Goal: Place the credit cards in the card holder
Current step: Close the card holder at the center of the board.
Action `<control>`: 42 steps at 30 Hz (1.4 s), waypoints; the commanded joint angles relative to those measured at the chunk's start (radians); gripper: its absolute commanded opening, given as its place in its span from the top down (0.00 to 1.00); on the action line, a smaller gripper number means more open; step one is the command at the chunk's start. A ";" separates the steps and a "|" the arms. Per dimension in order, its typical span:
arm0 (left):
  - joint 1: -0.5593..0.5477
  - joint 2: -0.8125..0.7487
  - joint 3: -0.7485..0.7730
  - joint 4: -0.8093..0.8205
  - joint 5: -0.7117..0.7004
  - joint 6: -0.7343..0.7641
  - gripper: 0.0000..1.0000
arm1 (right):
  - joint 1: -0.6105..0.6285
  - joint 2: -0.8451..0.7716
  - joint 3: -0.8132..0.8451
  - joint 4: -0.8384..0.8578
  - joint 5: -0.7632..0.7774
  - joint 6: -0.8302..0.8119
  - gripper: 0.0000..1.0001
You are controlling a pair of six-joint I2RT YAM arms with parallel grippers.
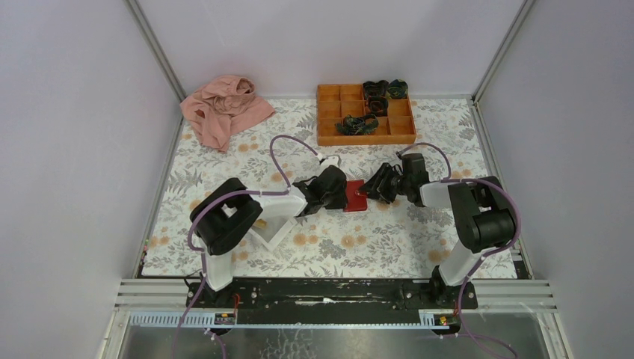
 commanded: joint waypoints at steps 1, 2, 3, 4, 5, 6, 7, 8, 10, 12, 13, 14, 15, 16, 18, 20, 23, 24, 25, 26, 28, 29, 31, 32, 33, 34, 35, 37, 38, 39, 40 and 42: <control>0.015 0.051 0.005 -0.048 -0.009 0.030 0.69 | 0.000 0.025 -0.023 0.004 -0.018 -0.008 0.49; 0.014 0.053 0.005 -0.048 -0.009 0.030 0.69 | -0.001 0.027 -0.023 0.004 -0.022 -0.010 0.49; 0.014 0.053 0.005 -0.048 -0.007 0.030 0.69 | -0.001 0.029 -0.023 0.005 -0.024 -0.010 0.49; 0.016 0.053 0.005 -0.048 -0.008 0.030 0.69 | -0.002 0.030 -0.023 0.005 -0.025 -0.012 0.50; 0.017 0.053 0.005 -0.048 -0.007 0.029 0.69 | -0.002 0.032 -0.024 0.006 -0.028 -0.014 0.50; 0.016 0.055 0.005 -0.048 -0.008 0.029 0.69 | -0.001 0.035 -0.023 0.004 -0.032 -0.018 0.50; 0.017 0.054 0.003 -0.047 -0.008 0.029 0.69 | -0.001 0.037 -0.023 0.004 -0.035 -0.022 0.51; 0.018 0.055 0.003 -0.046 -0.006 0.029 0.69 | -0.002 0.042 -0.022 0.004 -0.039 -0.025 0.51; 0.018 0.058 0.003 -0.044 -0.004 0.026 0.69 | -0.002 0.048 -0.022 0.005 -0.045 -0.029 0.51; 0.019 0.061 0.004 -0.041 -0.003 0.025 0.69 | -0.002 0.053 -0.017 -0.008 -0.046 -0.042 0.52; 0.019 0.063 0.006 -0.041 -0.001 0.024 0.69 | -0.001 0.053 -0.016 -0.014 -0.045 -0.050 0.52; 0.020 0.064 0.009 -0.040 -0.002 0.024 0.69 | -0.002 0.053 -0.015 -0.020 -0.044 -0.056 0.52; 0.019 0.066 0.012 -0.041 -0.001 0.025 0.69 | -0.002 0.053 -0.015 -0.029 -0.043 -0.065 0.52; 0.020 0.067 0.014 -0.042 -0.002 0.025 0.69 | -0.001 0.054 -0.014 -0.034 -0.042 -0.072 0.52; 0.021 0.071 0.017 -0.042 0.000 0.026 0.69 | -0.001 0.056 -0.014 -0.039 -0.043 -0.082 0.52; 0.020 0.078 0.021 -0.043 0.003 0.026 0.69 | -0.001 0.058 -0.008 -0.046 -0.044 -0.092 0.52; 0.021 0.081 0.025 -0.043 0.006 0.026 0.69 | 0.001 0.065 0.000 -0.059 -0.049 -0.109 0.52; 0.021 0.083 0.026 -0.043 0.007 0.026 0.69 | 0.000 0.068 0.003 -0.064 -0.050 -0.114 0.52; 0.021 0.084 0.028 -0.043 0.007 0.026 0.69 | -0.001 0.073 0.006 -0.069 -0.049 -0.119 0.52; 0.021 0.085 0.029 -0.043 0.006 0.026 0.69 | -0.001 0.076 0.009 -0.072 -0.049 -0.121 0.52; 0.021 0.087 0.030 -0.044 0.005 0.027 0.69 | 0.000 0.086 0.014 -0.077 -0.050 -0.127 0.52; 0.021 0.087 0.030 -0.046 0.006 0.027 0.69 | 0.000 0.091 0.018 -0.081 -0.049 -0.129 0.52; 0.021 0.087 0.028 -0.045 0.004 0.027 0.69 | 0.000 0.096 0.026 -0.087 -0.044 -0.132 0.52; 0.022 0.089 0.027 -0.045 0.005 0.027 0.69 | -0.001 0.098 0.030 -0.091 -0.041 -0.134 0.52; 0.021 0.089 0.026 -0.044 0.006 0.027 0.69 | 0.000 0.101 0.035 -0.100 -0.040 -0.137 0.52; 0.021 0.090 0.025 -0.044 0.006 0.027 0.69 | 0.000 0.104 0.043 -0.110 -0.039 -0.139 0.52; 0.021 0.092 0.025 -0.044 0.007 0.027 0.69 | 0.000 0.106 0.049 -0.122 -0.034 -0.145 0.52; 0.022 0.091 0.026 -0.043 0.008 0.027 0.69 | 0.000 0.107 0.064 -0.150 -0.017 -0.160 0.52; 0.022 0.091 0.026 -0.043 0.008 0.027 0.69 | 0.000 0.107 0.069 -0.164 -0.010 -0.168 0.52; 0.023 0.092 0.026 -0.044 0.007 0.028 0.69 | 0.000 0.106 0.076 -0.178 -0.002 -0.176 0.52; 0.022 0.093 0.026 -0.044 0.007 0.029 0.69 | 0.000 0.108 0.081 -0.193 0.007 -0.184 0.52; 0.023 0.095 0.026 -0.043 0.008 0.029 0.69 | 0.000 0.110 0.090 -0.212 0.019 -0.195 0.53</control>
